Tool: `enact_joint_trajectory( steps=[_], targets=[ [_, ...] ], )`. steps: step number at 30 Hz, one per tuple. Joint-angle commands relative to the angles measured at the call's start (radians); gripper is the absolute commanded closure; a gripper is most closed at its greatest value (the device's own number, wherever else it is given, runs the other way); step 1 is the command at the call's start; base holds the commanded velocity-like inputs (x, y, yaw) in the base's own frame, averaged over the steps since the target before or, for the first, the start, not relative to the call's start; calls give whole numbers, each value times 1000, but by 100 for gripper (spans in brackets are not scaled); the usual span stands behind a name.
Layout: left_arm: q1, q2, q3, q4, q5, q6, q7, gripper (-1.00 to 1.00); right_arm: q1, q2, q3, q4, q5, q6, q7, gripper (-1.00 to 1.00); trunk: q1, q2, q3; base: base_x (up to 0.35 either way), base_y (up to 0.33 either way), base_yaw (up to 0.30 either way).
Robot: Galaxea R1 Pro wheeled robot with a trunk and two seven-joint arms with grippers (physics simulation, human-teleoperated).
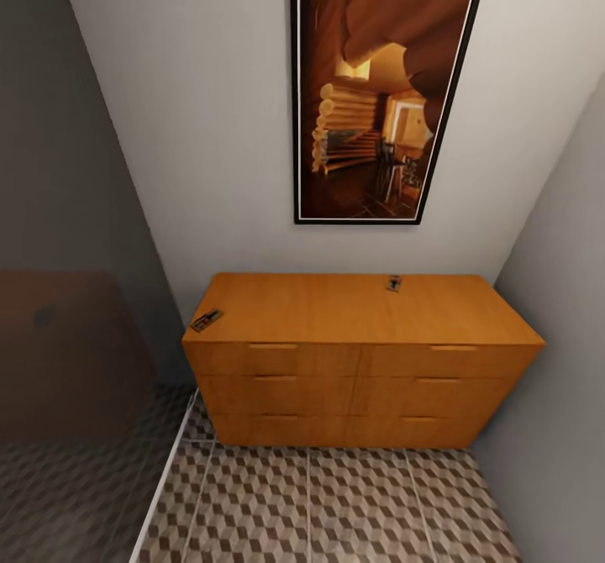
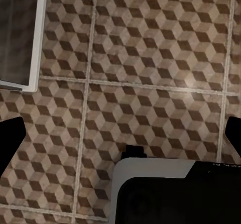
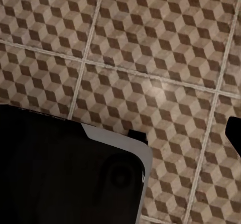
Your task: Take the four mousetraps from the cabinet in the bathroom and place them on the bathroom floor. Make sure all four end up on the same floor surface, and ensure that at least two of them are either under or directly next to the same bathroom sink.
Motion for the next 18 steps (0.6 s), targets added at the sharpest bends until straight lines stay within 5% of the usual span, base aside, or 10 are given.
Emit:
enact_joint_trajectory(
  steps=[1, 18],
  targets=[
    [-1, 0, -8, 0, 4, -3, 5, -100, -1, 0, 5, 1, -11, -2, 6, -100, 1, -2, -2, 120, 0, 0],
    [0, 0, -9, 0, 4, -3, 5, -100, -1, -3, 5, 1, -7, -1, 6, -100, 1, -2, -2, 22, 0, 0]
  ],
)
